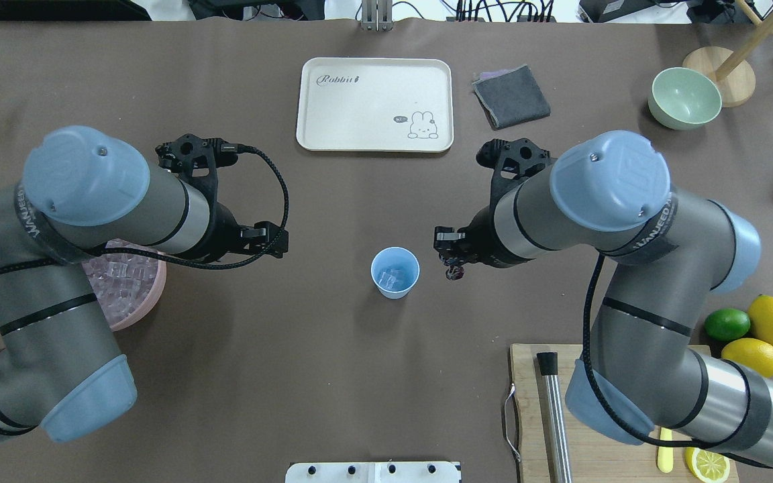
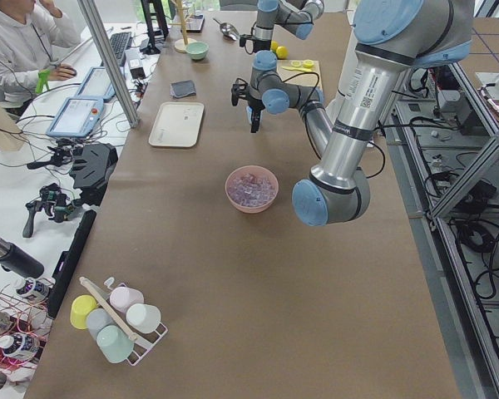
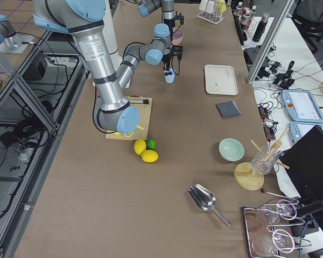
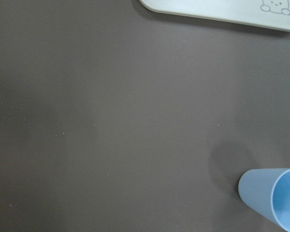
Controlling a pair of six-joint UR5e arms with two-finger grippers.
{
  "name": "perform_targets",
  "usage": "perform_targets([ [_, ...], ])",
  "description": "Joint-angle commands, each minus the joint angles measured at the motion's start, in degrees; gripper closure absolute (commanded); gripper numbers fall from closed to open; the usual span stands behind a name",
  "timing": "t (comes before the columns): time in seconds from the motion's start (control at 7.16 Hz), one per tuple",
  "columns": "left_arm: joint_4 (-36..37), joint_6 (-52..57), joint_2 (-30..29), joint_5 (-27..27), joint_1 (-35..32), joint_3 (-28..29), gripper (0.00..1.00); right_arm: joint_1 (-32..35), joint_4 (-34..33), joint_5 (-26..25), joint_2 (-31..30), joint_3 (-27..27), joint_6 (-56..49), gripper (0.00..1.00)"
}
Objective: Put ice and cherries in cup
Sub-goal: 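Move the cherry with the right gripper over the blue cup and release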
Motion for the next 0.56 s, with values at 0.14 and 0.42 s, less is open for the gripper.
perform_targets([
  [0.14, -0.3, 2.2, 0.9, -0.1, 0.1, -0.1, 0.04, -5.1, -4.3, -7.2, 4.7, -1.0, 1.5, 1.00],
  [0.42, -0.3, 2.4, 1.2, -0.1, 0.1, -0.5, 0.04, -6.3, -4.3, -8.9, 6.2, -2.6, 1.8, 1.00],
])
